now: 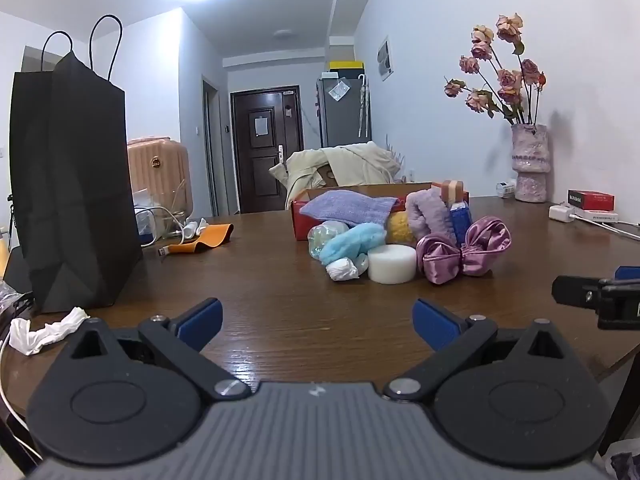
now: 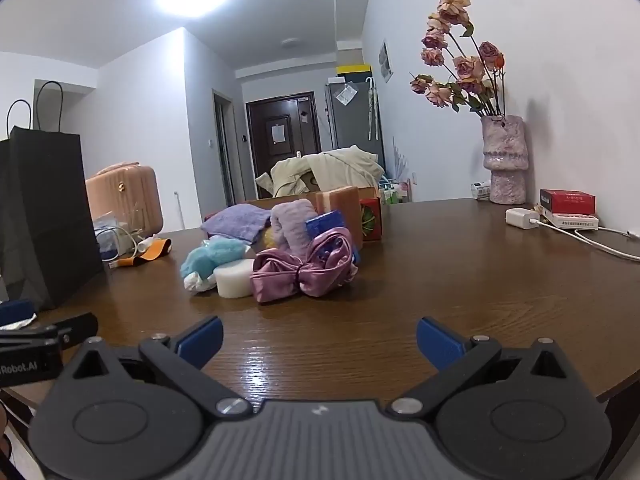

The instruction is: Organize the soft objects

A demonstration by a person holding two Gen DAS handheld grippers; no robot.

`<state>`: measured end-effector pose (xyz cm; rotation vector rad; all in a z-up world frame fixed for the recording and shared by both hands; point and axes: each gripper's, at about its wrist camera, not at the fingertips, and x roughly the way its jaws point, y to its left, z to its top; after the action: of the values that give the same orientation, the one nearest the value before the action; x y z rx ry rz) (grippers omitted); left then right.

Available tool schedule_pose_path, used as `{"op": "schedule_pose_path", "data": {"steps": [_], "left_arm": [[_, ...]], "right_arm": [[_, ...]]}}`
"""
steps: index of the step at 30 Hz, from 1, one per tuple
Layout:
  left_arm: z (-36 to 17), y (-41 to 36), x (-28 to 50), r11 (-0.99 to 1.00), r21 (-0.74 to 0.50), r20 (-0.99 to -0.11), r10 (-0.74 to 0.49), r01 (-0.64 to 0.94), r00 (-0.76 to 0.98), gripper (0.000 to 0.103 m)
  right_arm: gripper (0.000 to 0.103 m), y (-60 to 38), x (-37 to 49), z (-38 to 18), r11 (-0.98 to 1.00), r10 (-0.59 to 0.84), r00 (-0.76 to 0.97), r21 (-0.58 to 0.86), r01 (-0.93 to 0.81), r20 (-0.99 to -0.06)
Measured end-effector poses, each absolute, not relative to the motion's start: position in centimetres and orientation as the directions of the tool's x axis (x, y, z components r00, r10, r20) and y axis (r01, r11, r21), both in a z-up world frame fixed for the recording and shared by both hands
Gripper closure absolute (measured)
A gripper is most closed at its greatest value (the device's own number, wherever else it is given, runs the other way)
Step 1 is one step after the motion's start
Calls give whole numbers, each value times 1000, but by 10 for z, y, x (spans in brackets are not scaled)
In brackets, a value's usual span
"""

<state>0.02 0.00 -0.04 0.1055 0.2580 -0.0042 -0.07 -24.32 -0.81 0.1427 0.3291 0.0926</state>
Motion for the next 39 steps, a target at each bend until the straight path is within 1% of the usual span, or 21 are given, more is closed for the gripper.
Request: {"op": "schedule_pose_path", "data": {"steps": [2,3,7,11,18,25,31,39], "left_arm": [[-1,0,1,996,92,-258,18,6,966,0],[-3,-8,6,994,112,-275,13,18,961,0],[6,-2,8,998,49,-270,-25,40,963,0],[6,1,11,999,26,-289,-37,47,957,0],[5,2,14,998,20,-302,-56,65,952,0],[7,2,14,998,7,-294,-58,63,954,0],[7,2,15,998,3,-296,-60,64,953,0],[7,4,15,998,1,-295,-62,65,954,0]], "right_arm": [[0,-244,0,-8,986,116,943,149,-71,-313],[0,-246,1,-8,986,119,942,151,-74,-315],[0,-236,2,-11,990,120,938,116,-86,-326],[0,-236,2,-8,991,115,940,109,-83,-323],[0,-235,5,-9,990,118,938,113,-86,-325],[0,-233,1,-6,992,115,948,82,-94,-298],[0,-234,3,-8,992,116,944,92,-92,-310],[0,-233,0,-8,992,110,949,88,-88,-296]]}}
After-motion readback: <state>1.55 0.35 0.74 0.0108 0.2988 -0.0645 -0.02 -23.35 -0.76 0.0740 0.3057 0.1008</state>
